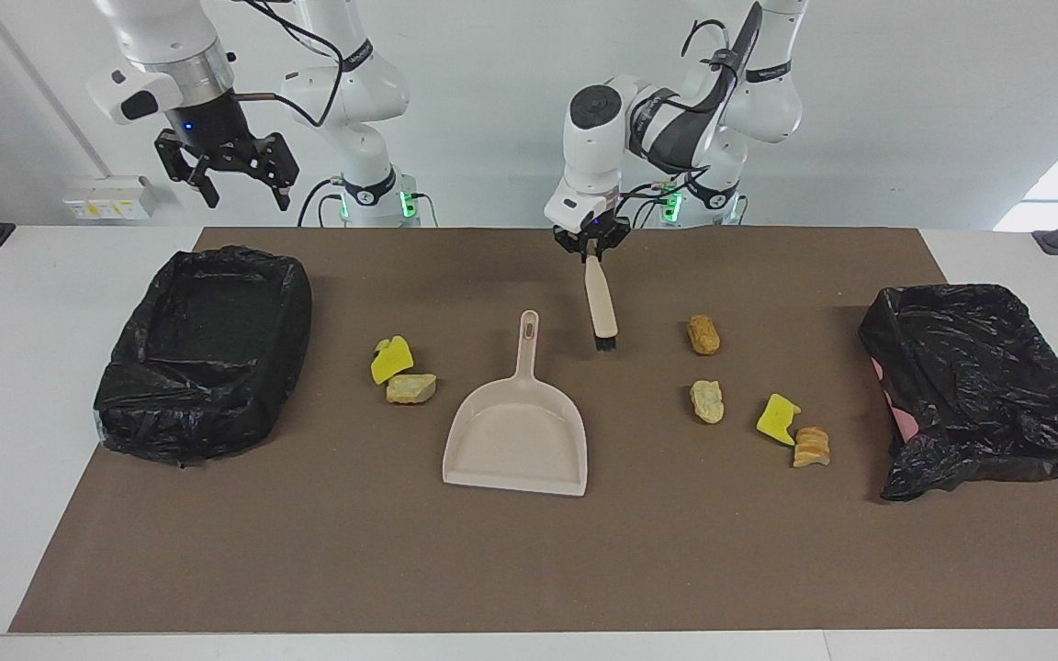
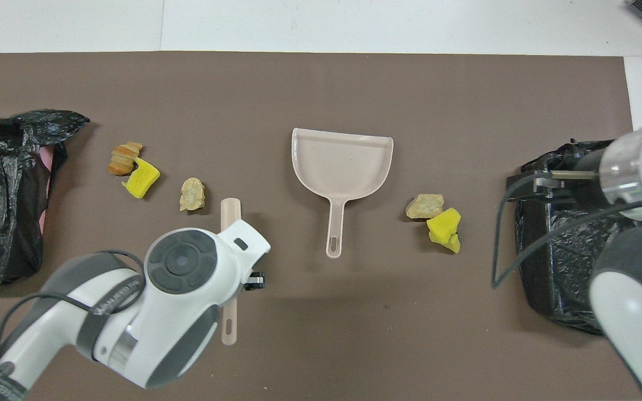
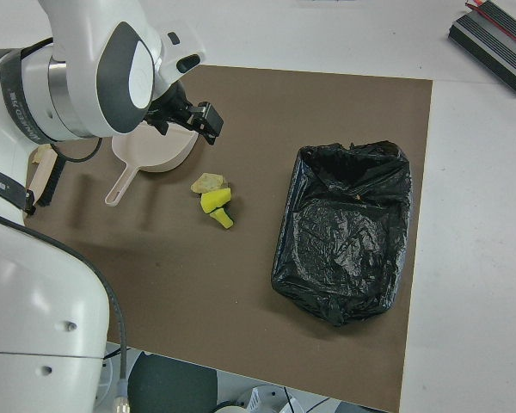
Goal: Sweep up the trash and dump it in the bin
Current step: 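Lift the brush with the left gripper while the right gripper grasps the dustpan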
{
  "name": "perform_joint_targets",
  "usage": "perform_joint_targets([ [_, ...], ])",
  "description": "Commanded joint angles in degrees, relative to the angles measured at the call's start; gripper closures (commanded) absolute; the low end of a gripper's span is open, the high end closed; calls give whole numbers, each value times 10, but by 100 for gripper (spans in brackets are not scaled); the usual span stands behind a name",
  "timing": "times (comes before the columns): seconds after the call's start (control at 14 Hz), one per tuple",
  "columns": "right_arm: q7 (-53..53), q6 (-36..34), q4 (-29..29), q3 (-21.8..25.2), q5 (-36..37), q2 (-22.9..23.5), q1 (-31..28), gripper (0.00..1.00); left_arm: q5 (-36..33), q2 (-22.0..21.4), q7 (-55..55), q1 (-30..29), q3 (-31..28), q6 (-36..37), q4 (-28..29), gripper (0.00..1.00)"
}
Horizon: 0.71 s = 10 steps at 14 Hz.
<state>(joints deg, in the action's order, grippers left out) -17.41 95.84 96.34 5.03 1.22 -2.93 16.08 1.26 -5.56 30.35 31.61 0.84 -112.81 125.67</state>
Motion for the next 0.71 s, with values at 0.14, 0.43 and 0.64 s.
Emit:
perform_joint_targets([
  [0.14,-145,73,-34,2,-26,109,75,0,-27,15,-149,-115,7,19,-50,100],
  [0.43,-212,173,-34,-2,-79,191,136,0,-35,70,-314,-229,7,8,-110,100],
  [0.64,-231,201,-28,-2,-84,235,173,0,-76,127,-366,-276,7,6,-172,100],
])
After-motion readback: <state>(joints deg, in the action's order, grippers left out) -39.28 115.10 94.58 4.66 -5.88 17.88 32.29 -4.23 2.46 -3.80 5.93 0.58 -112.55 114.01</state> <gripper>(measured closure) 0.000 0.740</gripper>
